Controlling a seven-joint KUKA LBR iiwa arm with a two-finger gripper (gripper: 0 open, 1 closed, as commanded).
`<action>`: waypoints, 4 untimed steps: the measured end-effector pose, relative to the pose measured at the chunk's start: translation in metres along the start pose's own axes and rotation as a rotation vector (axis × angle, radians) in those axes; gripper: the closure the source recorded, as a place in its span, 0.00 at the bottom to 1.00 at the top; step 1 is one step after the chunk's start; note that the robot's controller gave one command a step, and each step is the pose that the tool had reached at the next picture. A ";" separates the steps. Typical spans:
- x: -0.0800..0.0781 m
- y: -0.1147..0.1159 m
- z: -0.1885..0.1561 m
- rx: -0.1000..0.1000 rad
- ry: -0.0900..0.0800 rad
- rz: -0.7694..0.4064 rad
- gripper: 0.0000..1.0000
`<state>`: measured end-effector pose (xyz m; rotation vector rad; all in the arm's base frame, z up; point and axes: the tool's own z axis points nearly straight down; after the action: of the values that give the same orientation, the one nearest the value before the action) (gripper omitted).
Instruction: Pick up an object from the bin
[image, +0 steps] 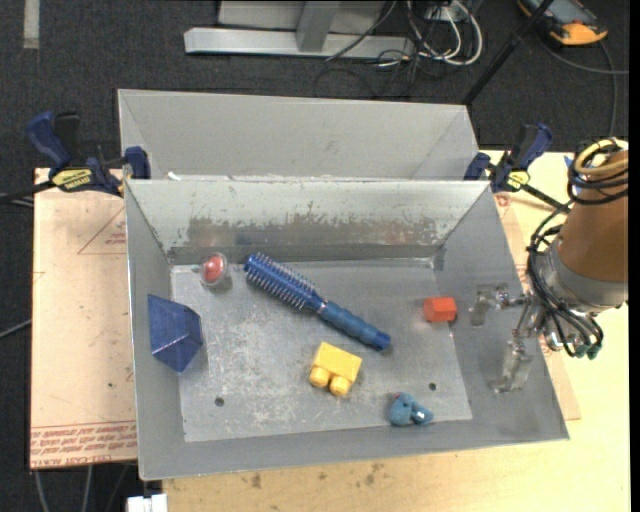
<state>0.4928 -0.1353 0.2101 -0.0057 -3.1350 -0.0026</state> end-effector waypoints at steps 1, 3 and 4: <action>-0.096 0.137 0.144 -0.003 -0.006 -0.040 0.00; -0.109 0.174 0.110 -0.001 -0.010 0.225 0.00; -0.120 0.181 0.140 -0.001 -0.007 0.365 0.00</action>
Offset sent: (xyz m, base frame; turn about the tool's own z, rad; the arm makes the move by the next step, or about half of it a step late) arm 0.0958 0.1304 -0.1401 -0.0318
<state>0.6124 0.0451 0.0692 -0.5763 -3.0889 -0.0023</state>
